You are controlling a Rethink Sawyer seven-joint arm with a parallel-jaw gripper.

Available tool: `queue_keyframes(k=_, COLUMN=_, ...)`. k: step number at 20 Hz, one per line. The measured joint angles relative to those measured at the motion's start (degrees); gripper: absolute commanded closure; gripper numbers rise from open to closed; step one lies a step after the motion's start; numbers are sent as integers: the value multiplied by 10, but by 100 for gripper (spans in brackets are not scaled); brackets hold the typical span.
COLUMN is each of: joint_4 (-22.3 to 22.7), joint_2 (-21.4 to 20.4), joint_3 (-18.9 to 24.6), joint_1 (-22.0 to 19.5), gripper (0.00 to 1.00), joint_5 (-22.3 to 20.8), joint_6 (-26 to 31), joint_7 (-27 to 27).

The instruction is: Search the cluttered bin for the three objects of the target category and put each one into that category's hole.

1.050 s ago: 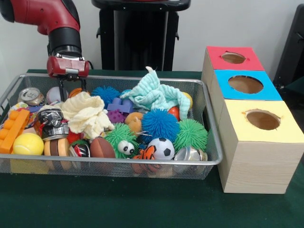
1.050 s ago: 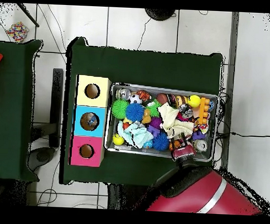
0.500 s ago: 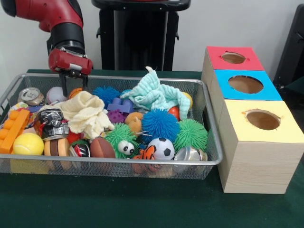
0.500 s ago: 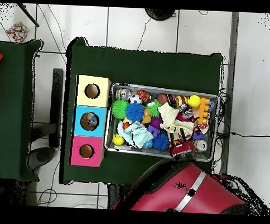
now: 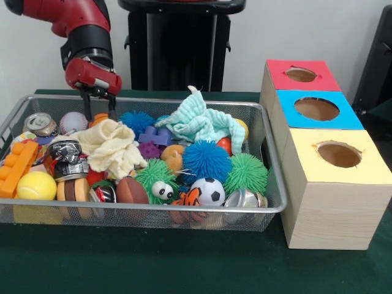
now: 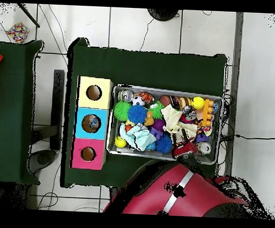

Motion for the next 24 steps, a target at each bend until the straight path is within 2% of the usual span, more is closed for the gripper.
queue_keyframes(k=10, joint_4=-10, joint_2=10, joint_3=-20, joint_1=40, gripper=0, joint_5=-9, joint_6=2, joint_7=0)
queue_keyframes(k=18, joint_4=-22, joint_2=12, joint_3=-49, joint_1=85, gripper=0, joint_5=-33, joint_6=45, joint_7=0)
queue_keyframes(k=24, joint_4=-31, joint_2=9, joint_3=-67, joint_1=94, gripper=0, joint_5=-43, joint_6=67, joint_7=0)
